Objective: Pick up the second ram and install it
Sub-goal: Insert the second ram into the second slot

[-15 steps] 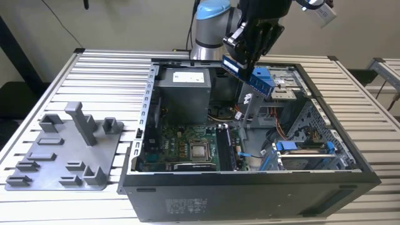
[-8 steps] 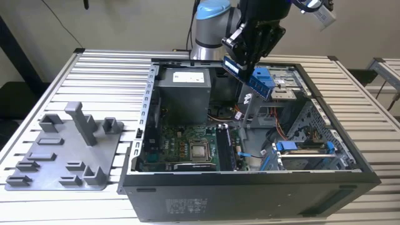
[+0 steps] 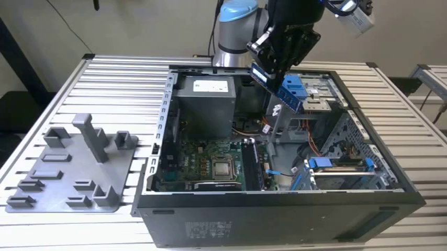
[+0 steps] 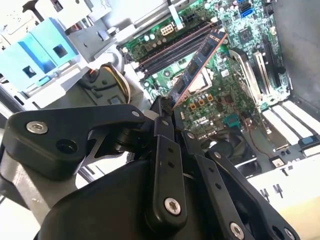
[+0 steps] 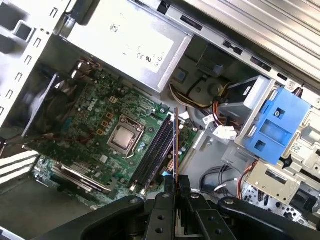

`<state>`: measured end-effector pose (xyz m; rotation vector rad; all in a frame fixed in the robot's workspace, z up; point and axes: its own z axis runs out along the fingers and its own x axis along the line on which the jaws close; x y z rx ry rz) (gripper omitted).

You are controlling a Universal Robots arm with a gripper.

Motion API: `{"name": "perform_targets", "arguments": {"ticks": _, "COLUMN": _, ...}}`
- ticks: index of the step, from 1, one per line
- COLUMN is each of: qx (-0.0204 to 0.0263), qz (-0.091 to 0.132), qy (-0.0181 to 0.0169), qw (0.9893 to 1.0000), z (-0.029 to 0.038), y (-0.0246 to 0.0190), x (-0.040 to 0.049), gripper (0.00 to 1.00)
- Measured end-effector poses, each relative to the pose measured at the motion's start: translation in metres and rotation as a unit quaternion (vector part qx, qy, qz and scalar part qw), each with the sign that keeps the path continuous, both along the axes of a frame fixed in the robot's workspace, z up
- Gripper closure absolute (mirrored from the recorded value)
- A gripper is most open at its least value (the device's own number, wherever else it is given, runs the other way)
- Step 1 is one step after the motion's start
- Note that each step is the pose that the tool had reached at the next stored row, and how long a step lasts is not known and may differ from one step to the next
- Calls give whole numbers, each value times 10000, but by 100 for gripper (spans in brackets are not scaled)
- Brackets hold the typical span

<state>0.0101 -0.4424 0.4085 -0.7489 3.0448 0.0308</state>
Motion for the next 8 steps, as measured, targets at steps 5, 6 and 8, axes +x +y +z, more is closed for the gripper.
{"name": "perform_targets", "arguments": {"ticks": 5, "qx": 0, "qz": -78, "qy": 0, "qw": 10000, "z": -3, "y": -1, "x": 3, "gripper": 86}}
{"name": "perform_targets", "arguments": {"ticks": 6, "qx": 0, "qz": -79, "qy": 0, "qw": 10000, "z": -3, "y": -1, "x": 3, "gripper": 86}}
{"name": "perform_targets", "arguments": {"ticks": 8, "qx": 0, "qz": -79, "qy": 0, "qw": 10000, "z": -3, "y": -1, "x": 3, "gripper": 86}}
